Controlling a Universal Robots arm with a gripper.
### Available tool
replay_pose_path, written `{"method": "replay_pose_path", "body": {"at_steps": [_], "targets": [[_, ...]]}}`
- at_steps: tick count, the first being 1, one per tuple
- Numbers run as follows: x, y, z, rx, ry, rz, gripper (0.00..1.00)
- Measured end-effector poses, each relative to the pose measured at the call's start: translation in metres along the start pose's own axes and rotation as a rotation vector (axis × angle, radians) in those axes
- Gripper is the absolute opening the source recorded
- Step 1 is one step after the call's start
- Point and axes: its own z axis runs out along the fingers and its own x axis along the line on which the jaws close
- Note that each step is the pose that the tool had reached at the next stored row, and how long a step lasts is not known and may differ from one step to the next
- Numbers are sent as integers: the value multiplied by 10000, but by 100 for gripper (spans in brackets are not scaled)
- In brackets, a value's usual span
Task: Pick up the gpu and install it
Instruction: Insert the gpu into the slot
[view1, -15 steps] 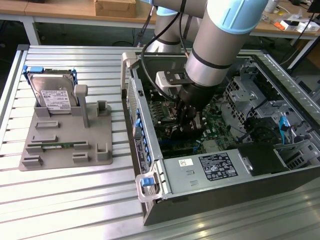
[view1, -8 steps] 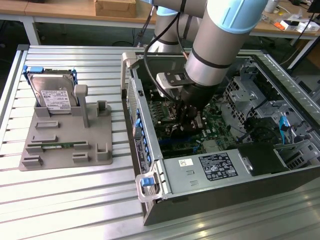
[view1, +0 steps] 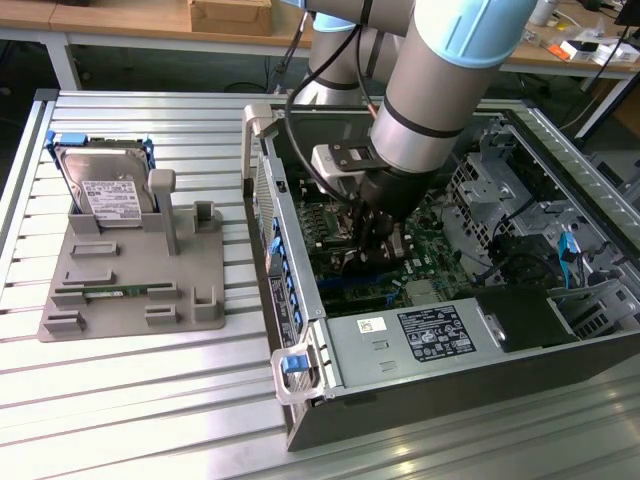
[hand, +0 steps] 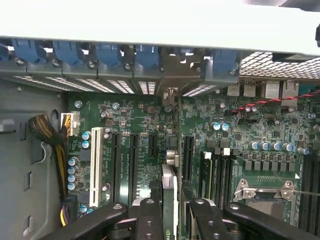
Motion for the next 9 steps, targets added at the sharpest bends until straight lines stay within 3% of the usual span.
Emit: {"method": "replay_pose_path", "body": {"at_steps": [9], "targets": [[7,0,14,3,5,171,26]]}}
